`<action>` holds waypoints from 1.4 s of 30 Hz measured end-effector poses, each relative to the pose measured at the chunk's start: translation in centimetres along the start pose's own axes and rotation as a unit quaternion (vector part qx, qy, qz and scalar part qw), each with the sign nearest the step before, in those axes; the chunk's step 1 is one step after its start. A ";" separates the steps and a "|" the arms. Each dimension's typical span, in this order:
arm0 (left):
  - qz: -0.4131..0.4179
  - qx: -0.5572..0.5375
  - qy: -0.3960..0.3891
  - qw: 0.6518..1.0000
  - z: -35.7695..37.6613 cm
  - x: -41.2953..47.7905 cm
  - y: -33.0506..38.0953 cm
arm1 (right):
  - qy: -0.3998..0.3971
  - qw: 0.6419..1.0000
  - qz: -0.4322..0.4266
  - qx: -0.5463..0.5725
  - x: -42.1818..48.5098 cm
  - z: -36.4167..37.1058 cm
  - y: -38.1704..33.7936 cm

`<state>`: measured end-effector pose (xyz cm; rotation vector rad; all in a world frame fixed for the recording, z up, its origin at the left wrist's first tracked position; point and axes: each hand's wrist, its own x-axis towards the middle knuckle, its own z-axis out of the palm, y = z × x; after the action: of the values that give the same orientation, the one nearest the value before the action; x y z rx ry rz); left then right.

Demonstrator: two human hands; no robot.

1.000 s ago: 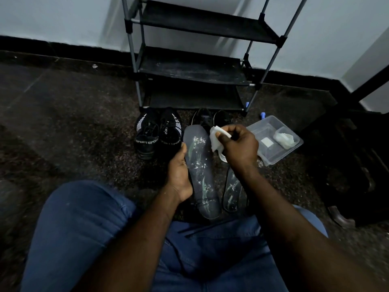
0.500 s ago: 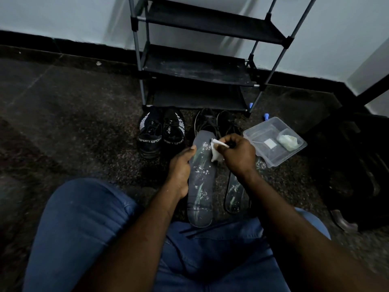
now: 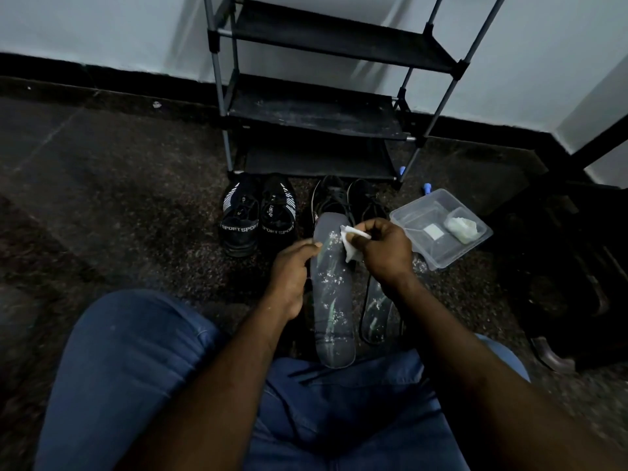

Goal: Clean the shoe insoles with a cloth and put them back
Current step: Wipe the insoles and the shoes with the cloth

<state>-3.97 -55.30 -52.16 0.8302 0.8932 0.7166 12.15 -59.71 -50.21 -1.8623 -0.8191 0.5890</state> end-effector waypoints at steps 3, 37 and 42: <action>0.036 0.057 0.036 0.997 -0.2 0.6 0.5 | -0.006 1.000 -0.011 -0.011 0.0 -0.2 0.1; 0.121 0.227 0.029 0.966 0.7 4.6 4.1 | 0.037 0.987 -0.052 -0.150 2.6 0.2 -2.3; 0.085 0.100 0.025 0.991 -1.0 3.0 2.3 | -0.005 0.994 -0.019 -0.108 1.2 1.6 -1.4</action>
<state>-3.91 -51.44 -51.71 1.0804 0.9574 0.8082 11.38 -57.48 -49.60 -2.0348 -0.9530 0.5016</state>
